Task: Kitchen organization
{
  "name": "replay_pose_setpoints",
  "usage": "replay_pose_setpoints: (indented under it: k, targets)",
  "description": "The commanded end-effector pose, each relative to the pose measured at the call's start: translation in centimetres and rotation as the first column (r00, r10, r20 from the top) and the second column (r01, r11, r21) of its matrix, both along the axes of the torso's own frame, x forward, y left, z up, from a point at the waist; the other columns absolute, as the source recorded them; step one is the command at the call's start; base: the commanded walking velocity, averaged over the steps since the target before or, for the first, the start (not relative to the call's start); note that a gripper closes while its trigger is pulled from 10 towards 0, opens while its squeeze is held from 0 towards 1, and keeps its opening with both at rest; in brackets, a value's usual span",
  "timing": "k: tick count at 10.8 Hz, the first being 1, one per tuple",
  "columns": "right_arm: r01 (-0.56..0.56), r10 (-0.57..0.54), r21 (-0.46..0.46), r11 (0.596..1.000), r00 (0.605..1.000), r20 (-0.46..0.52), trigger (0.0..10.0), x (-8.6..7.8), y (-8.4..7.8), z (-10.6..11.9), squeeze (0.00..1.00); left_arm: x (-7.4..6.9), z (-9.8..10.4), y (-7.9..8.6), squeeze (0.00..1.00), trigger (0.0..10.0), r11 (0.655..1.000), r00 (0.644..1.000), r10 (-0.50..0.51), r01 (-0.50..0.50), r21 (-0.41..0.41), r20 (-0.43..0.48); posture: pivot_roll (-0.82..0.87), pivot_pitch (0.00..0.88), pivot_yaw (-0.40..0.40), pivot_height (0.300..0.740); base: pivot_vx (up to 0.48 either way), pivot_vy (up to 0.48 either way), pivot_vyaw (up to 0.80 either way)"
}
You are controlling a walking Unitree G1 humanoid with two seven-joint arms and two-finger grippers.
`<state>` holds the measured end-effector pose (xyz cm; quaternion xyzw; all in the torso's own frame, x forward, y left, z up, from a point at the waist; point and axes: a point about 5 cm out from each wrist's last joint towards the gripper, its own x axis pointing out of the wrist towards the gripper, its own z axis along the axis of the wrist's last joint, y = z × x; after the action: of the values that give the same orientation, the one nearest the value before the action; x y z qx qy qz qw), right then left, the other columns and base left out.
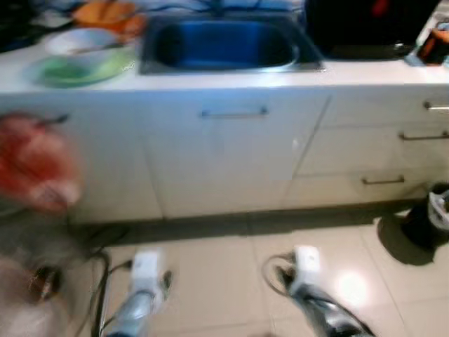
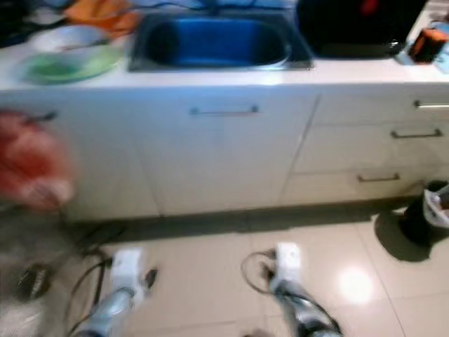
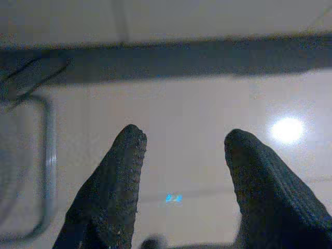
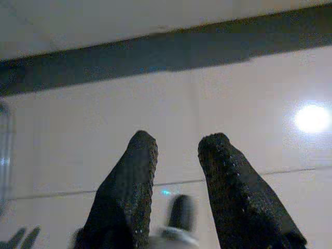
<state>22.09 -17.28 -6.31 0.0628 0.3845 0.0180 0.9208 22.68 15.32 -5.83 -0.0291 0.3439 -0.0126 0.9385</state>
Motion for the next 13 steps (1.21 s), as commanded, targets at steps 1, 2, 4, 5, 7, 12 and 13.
replay_pose_setpoints:
  k: [1,2,4,5,7,12,13]
  targets:
    - [-0.009,0.009,0.023,1.000,1.000,0.010,10.0,0.52,1.04,0.23,0.00,-0.71,-0.41,1.22,0.00,10.0,1.000,0.999,0.021,-0.020,0.023,-0.026,0.05,0.052,-0.033,0.740,0.442,0.000,0.00]
    - [-0.008,0.008,0.023,1.000,1.000,0.010,10.0,0.54,1.03,0.24,0.00,-0.68,-0.39,1.24,0.00,10.0,0.999,0.999,0.024,-0.023,0.023,-0.025,0.05,0.052,-0.033,0.740,0.442,0.000,0.00]
    - [-0.014,0.014,0.024,1.000,1.000,0.008,10.0,0.53,1.09,0.22,0.00,-0.66,-0.38,1.28,0.00,10.0,0.999,0.999,0.030,-0.029,0.021,-0.026,0.06,0.052,-0.034,0.740,0.441,0.000,0.00]
    - [-0.012,0.012,0.023,1.000,1.000,0.006,10.0,0.48,1.04,0.19,0.00,-0.66,-0.38,1.26,0.00,10.0,0.999,0.999,0.029,-0.028,0.021,-0.026,0.06,0.052,-0.034,0.740,0.442,0.000,0.00]
    - [-0.010,0.010,0.024,1.000,1.000,0.003,10.0,0.34,1.07,0.11,0.00,-0.72,-0.41,1.31,0.00,10.0,0.999,0.999,0.026,-0.025,0.021,-0.027,0.05,0.057,-0.030,0.740,0.437,0.000,0.00]
    - [-0.012,0.013,0.032,0.999,1.000,-0.005,10.0,0.02,1.28,-0.10,0.00,-0.79,-0.42,1.60,0.00,10.0,0.999,0.999,0.027,-0.026,0.039,-0.025,0.05,0.059,-0.024,0.740,0.324,0.000,0.00]
    - [-0.013,0.013,0.031,0.999,1.000,-0.006,10.0,-0.03,1.24,-0.12,0.00,-0.83,-0.44,1.61,0.00,10.0,0.999,0.999,0.026,-0.025,0.045,-0.025,0.05,0.060,-0.025,0.740,0.000,0.000,0.00]
